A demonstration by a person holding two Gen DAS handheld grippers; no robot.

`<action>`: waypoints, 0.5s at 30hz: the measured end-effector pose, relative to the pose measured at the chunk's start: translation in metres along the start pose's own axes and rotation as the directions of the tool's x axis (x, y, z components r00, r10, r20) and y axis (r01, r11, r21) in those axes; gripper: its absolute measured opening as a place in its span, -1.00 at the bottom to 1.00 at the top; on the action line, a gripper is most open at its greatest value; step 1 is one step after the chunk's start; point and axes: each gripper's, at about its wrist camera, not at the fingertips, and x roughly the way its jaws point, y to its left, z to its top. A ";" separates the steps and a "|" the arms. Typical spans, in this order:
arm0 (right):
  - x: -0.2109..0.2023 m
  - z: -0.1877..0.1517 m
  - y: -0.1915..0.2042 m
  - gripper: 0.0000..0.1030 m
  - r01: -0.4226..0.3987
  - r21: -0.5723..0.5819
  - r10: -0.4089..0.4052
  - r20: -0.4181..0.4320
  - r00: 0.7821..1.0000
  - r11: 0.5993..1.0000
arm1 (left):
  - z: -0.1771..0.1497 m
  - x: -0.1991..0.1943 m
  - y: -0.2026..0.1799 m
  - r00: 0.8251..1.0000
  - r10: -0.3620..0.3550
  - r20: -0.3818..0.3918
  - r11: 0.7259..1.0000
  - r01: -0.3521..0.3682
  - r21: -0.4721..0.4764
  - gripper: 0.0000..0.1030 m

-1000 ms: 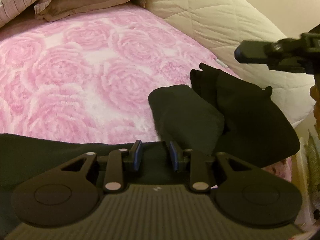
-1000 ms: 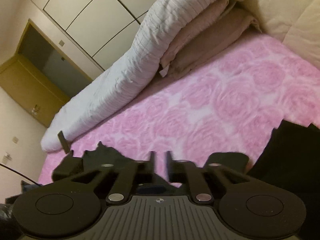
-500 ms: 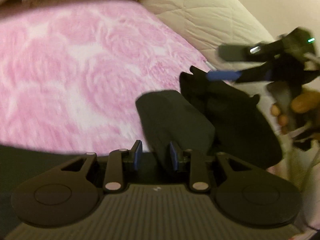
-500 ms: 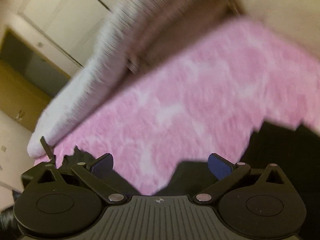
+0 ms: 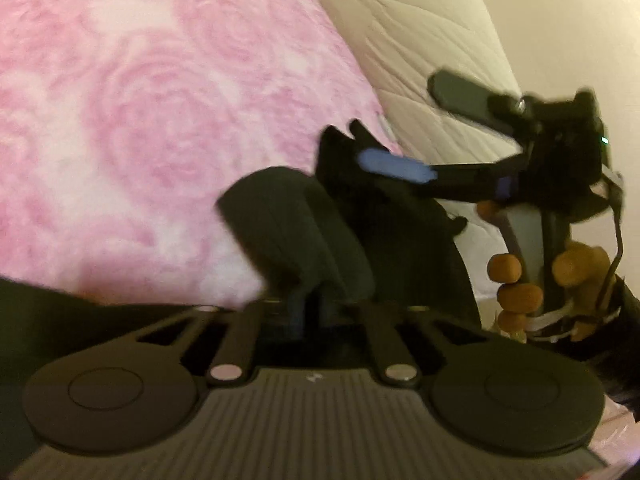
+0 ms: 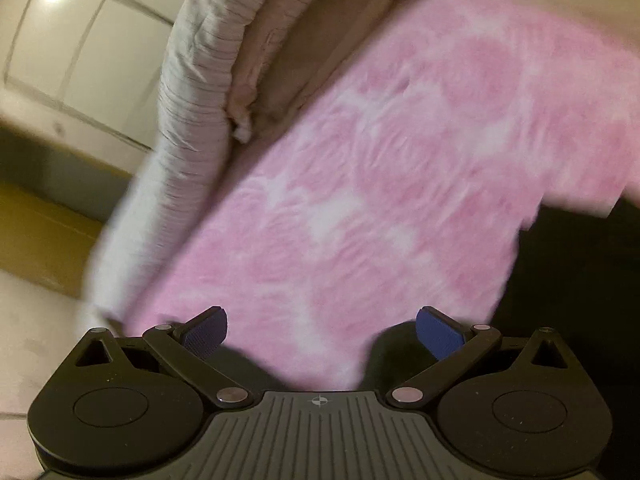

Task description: Fold clothes

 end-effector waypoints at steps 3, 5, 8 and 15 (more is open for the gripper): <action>-0.005 0.002 -0.009 1.00 -0.065 0.077 0.064 0.011 0.998 0.995 | 0.011 -0.019 -0.008 0.997 -0.007 0.078 1.000 0.006 0.014 -1.00; -0.015 0.005 -0.010 1.00 -0.078 0.092 0.074 0.046 0.996 0.993 | 0.023 -0.050 -0.013 0.984 0.021 0.179 0.999 -0.025 0.021 -1.00; -0.037 0.010 -0.011 1.00 -0.051 0.112 0.036 0.129 0.991 0.992 | 0.042 -0.105 -0.031 0.924 0.093 0.370 0.992 -0.119 0.047 -1.00; -0.073 0.018 -0.024 1.00 0.001 0.185 -0.041 0.209 0.977 0.983 | 0.043 -0.114 -0.116 0.821 0.172 0.545 0.897 -0.359 0.257 -0.95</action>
